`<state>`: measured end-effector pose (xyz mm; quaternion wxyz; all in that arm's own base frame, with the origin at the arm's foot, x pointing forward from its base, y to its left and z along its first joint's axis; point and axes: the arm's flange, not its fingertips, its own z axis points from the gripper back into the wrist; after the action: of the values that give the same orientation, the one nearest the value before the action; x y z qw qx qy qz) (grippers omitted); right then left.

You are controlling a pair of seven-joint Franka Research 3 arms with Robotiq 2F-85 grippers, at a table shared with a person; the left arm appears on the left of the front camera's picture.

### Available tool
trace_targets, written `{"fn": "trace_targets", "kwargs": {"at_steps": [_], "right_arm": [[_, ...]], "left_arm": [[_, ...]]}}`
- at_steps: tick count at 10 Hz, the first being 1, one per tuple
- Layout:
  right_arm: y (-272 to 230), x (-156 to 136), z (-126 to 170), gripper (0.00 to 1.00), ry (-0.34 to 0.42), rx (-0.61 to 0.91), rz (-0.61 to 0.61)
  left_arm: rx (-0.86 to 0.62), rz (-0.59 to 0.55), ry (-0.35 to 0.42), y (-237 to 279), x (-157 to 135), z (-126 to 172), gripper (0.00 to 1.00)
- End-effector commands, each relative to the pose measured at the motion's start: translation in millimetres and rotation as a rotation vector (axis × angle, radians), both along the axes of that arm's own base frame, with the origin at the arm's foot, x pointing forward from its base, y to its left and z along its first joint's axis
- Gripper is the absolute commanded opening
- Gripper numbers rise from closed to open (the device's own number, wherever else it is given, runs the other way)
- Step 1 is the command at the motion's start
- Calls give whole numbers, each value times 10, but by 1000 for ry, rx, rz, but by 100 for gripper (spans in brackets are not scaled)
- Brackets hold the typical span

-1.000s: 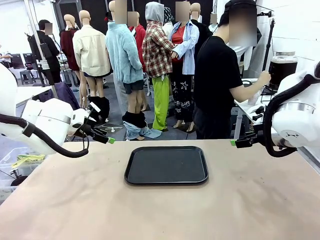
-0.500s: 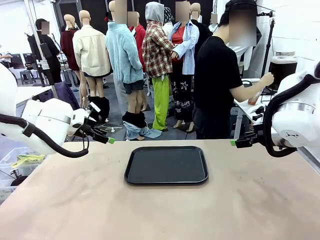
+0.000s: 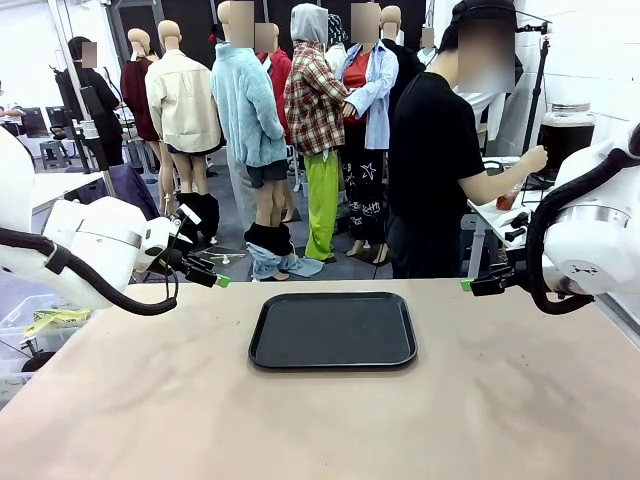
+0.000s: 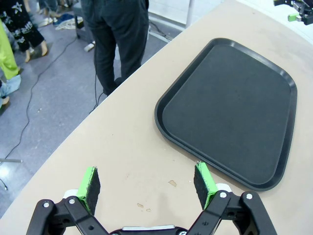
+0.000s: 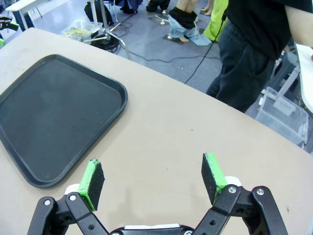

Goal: Pour the drink into the iced cup.
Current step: Open the gripper to release the iced cup you were holding.

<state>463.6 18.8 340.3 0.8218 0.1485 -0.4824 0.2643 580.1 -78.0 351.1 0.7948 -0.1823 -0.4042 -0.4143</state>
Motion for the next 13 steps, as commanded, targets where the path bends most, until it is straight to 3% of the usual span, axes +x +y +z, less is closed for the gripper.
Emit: {"fn": "trace_targets", "kwargs": {"at_steps": [1, 13], "right_arm": [[-4, -19, 3, 100, -5, -3, 6], [-4, -19, 3, 100, -5, -3, 6]], "left_arm": [[-3, -20, -12, 28, 25, -5, 100], [-3, -20, -12, 28, 25, -5, 100]]}}
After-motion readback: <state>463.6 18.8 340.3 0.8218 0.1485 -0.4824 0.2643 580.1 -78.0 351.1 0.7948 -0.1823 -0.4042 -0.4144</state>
